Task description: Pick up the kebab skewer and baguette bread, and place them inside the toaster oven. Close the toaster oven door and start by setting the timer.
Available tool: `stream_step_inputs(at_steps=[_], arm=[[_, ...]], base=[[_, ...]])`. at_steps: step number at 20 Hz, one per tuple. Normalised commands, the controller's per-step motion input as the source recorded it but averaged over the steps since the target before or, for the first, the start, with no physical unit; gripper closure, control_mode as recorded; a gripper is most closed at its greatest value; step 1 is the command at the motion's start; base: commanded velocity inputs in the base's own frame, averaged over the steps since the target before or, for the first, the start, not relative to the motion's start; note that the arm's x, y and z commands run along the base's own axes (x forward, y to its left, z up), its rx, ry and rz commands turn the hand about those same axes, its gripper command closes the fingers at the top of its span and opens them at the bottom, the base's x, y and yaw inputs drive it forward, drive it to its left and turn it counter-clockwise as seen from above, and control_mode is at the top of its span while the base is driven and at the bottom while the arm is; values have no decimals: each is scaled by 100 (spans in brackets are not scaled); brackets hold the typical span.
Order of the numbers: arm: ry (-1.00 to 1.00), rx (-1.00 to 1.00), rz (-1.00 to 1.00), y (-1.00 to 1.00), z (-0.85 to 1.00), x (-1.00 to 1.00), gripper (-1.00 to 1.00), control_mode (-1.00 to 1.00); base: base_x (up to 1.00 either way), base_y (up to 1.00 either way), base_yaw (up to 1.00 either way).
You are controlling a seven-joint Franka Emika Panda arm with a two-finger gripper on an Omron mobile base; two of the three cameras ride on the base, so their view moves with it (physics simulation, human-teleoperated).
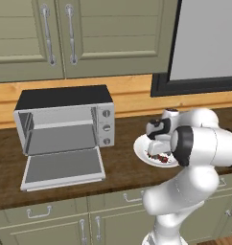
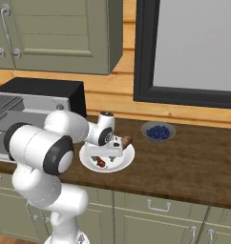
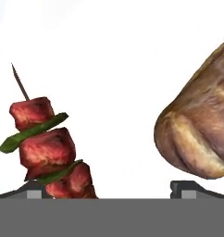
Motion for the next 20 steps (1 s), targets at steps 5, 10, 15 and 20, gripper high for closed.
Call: stream_step_inputs(at_steps=[5,10,15,20], arm=[[0,0,0,0,-17,4,-100,-100],[0,0,0,0,-3,-22,-100,-100],[0,0,0,0,-4,-38,-100,-100],[0,0,0,5,-20,5,100,-100]], base=[[0,0,0],[0,0,0],[0,0,0],[0,0,0]])
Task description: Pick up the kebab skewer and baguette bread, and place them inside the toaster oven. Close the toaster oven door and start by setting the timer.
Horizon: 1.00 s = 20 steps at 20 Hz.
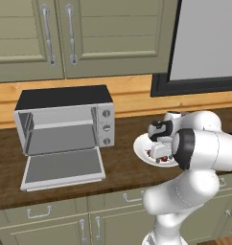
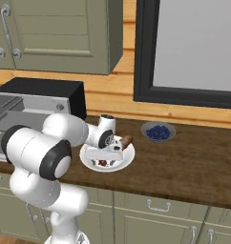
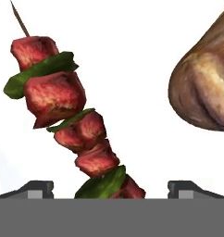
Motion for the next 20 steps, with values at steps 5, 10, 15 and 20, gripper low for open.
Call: stream_step_inputs(at_steps=[5,10,15,20], arm=[[0,0,4,0,-2,0,100,-100],[-2,2,5,25,41,-44,100,-100],[-2,5,2,73,100,-99,100,-100],[-2,10,-2,100,78,-90,100,-100]], base=[[0,0,0],[0,0,0],[0,0,0],[0,0,0]])
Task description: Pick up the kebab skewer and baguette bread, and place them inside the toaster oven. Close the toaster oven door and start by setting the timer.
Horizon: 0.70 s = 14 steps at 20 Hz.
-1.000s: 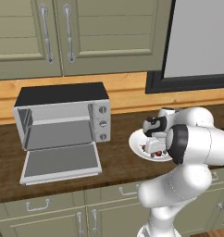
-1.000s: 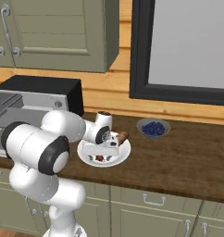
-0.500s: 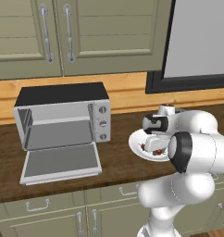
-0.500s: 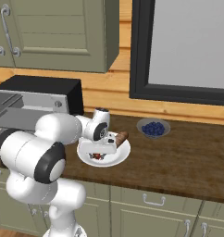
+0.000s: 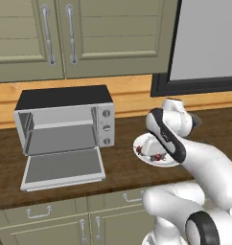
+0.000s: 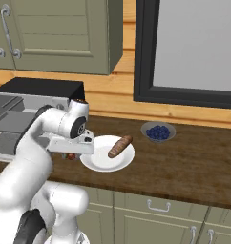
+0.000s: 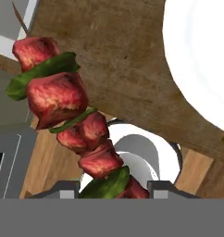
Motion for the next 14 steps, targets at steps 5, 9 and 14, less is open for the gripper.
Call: stream_step_inputs(at_steps=[5,9,14], arm=[[-13,0,-9,100,76,-47,100,-100],[-10,-6,-14,100,89,0,100,-100],[0,-6,-22,100,52,24,100,-100]], base=[[0,0,0],[0,0,0],[0,0,0]])
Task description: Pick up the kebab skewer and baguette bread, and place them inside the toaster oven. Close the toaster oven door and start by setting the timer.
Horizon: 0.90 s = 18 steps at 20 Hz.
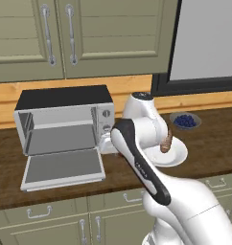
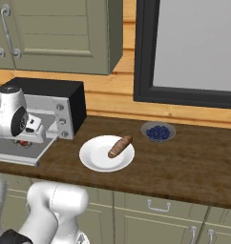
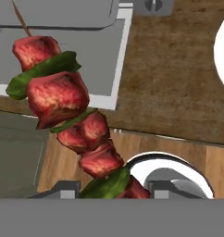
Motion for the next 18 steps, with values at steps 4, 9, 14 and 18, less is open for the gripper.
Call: stream_step_inputs(at_steps=[4,9,14,18], arm=[[1,-1,-24,100,11,48,100,-100],[0,0,-18,100,-3,55,100,-100],[0,0,-13,97,0,51,100,-100],[0,-1,-11,91,-10,38,100,-100]], base=[[0,0,0],[0,0,0],[0,0,0],[0,0,0]])
